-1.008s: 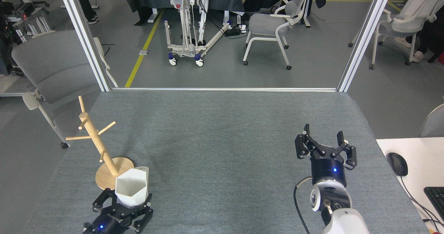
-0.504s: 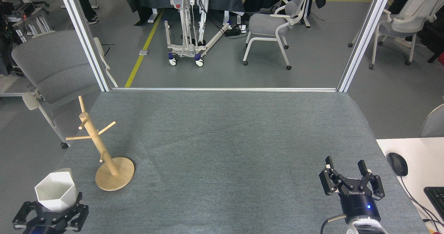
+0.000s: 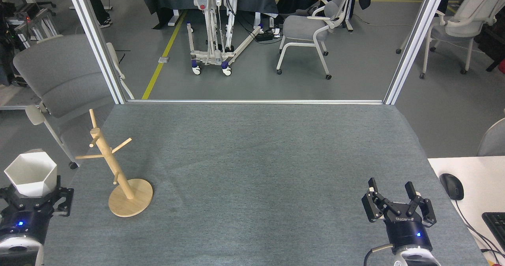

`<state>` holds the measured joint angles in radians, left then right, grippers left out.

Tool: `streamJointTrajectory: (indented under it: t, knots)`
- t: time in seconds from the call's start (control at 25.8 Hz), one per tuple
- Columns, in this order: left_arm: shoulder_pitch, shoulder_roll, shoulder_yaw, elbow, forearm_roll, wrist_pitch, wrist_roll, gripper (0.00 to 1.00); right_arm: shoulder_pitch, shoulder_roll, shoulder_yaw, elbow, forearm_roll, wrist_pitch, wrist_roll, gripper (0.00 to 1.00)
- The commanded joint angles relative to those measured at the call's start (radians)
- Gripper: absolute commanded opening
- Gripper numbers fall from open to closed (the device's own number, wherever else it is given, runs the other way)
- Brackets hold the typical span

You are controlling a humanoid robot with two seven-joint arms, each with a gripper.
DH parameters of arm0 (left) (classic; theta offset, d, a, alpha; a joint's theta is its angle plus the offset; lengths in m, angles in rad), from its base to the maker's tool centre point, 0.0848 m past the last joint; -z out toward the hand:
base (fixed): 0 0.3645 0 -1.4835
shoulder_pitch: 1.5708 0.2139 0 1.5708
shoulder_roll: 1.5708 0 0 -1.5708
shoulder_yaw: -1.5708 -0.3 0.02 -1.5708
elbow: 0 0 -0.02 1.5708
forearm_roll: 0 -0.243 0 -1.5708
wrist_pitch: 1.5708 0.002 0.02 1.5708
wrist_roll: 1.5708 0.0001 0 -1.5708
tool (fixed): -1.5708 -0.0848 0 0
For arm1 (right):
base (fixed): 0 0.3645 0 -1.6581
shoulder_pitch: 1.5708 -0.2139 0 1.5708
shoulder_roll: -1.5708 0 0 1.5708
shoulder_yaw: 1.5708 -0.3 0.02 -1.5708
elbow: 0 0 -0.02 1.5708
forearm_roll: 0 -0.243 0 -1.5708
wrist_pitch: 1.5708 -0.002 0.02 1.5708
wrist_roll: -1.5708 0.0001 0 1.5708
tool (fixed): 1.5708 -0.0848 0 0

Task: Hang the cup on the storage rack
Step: 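Carry the white cup with the left gripper beside the wooden rack, then hook the cup handle onto a wooden rack peg with the left gripper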

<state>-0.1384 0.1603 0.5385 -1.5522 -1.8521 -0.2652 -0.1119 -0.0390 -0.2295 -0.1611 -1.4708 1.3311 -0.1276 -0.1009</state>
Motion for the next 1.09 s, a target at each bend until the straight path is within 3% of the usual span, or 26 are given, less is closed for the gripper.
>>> streamJointTrajectory:
  t: [0.0,0.16,0.43,0.58,1.05]
  knots:
    - [-0.026,-0.012,-0.006,0.006,-0.047,0.001,0.0,0.0,-0.004,-0.002,0.0,0.0,0.0,0.003,0.004,1.0]
    - [-0.035,-0.048,-0.023,0.029,-0.087,0.001,0.001,0.0,-0.012,-0.005,0.0,0.001,0.0,0.003,0.004,1.0]
    - [-0.083,-0.05,-0.052,0.078,-0.128,0.001,0.003,0.0,-0.019,-0.005,0.0,0.007,0.0,0.005,0.014,1.0]
    - [-0.083,-0.05,-0.054,0.076,-0.133,0.0,0.008,0.0,-0.041,-0.007,0.008,0.003,0.0,0.005,0.07,1.0]
    - [-0.073,-0.047,-0.097,0.08,-0.15,-0.003,0.015,0.0,-0.044,-0.013,0.008,0.004,-0.001,0.005,0.075,1.0]
